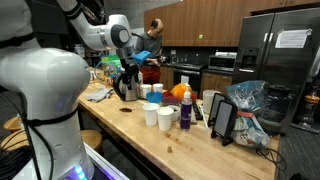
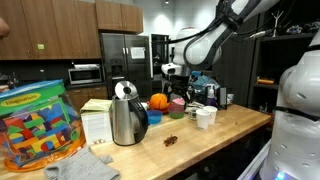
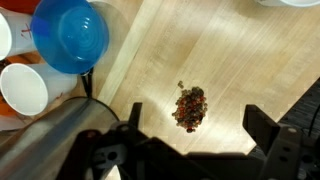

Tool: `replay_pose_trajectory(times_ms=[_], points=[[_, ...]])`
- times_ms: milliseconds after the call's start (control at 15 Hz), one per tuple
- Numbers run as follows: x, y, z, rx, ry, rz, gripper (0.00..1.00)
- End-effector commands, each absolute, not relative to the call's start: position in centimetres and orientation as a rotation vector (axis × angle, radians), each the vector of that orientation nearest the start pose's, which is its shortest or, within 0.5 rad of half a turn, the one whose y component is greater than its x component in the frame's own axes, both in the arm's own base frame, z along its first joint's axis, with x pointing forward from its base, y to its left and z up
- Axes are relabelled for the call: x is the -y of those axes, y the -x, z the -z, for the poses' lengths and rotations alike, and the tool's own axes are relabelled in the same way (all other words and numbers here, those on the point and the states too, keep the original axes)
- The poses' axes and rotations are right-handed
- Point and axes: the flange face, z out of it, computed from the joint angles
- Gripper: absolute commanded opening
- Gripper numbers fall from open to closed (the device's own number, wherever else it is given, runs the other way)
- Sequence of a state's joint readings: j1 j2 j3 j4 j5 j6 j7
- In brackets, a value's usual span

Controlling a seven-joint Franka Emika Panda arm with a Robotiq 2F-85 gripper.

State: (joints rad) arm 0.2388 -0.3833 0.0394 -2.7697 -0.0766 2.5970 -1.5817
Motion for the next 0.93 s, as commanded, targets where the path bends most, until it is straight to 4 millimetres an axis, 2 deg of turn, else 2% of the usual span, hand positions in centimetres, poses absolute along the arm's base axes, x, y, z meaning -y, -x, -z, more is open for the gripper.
replay_pose_trajectory(times_ms=[0,267,867], points=[[-11.3,-37.5,-35.6,-2.399,-1.618,-0.251,1.00],[-12.5,-38.4,-37.3,-2.349,-1.510,-0.404,1.00],[-15.8,-38.7,-39.6,-2.287,-1.281,-0.641,1.00]])
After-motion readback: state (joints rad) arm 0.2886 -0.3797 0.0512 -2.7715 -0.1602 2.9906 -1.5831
